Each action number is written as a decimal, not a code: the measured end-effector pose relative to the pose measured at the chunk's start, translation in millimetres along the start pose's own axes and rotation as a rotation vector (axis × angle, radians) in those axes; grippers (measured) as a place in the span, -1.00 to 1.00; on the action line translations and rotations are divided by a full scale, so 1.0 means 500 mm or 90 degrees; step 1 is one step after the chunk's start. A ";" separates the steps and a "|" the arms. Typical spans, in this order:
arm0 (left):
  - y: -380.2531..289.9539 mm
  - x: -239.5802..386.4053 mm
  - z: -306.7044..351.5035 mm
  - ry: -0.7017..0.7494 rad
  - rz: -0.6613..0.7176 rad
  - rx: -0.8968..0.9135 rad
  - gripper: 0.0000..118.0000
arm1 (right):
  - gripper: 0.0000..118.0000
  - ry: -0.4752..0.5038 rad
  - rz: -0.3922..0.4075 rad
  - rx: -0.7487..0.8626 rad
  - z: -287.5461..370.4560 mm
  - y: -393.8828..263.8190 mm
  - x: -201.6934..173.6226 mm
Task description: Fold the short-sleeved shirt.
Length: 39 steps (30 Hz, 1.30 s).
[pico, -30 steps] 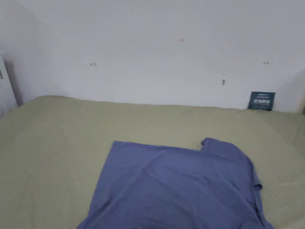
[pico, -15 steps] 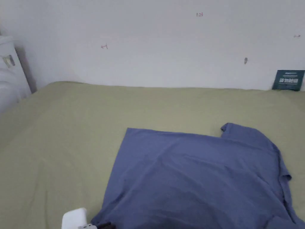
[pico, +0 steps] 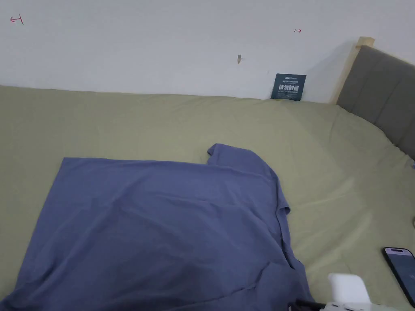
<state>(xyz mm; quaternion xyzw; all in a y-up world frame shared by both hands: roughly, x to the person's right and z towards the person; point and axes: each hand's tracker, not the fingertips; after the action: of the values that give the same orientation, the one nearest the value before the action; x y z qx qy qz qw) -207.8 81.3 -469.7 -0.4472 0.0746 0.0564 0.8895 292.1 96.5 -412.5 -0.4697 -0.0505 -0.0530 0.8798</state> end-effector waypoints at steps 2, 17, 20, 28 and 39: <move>-0.001 -0.001 -0.001 -0.002 0.002 0.002 -0.97 | 0.24 -0.038 0.037 -0.038 -0.029 -0.009 -0.016; 0.027 -0.008 0.016 -0.021 0.000 0.020 -0.97 | -0.83 -0.049 0.049 0.084 0.056 -0.014 -0.038; 0.059 -0.002 0.024 -0.020 -0.007 0.022 -0.97 | -0.83 -0.045 0.047 0.085 0.066 0.019 -0.032; 0.187 0.027 -0.003 -0.030 -0.033 0.039 -0.97 | -0.83 -0.007 0.022 0.096 0.027 0.163 -0.008; 0.349 0.082 -0.159 -0.024 -0.072 -0.039 -0.97 | -0.83 0.028 -0.020 0.012 -0.148 0.359 0.016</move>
<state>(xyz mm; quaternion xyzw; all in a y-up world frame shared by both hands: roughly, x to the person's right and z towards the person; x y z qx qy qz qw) -203.5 122.4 -661.4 -0.4769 0.0309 0.0168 0.8783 328.1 134.0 -599.8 -0.4595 -0.0387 -0.0769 0.8840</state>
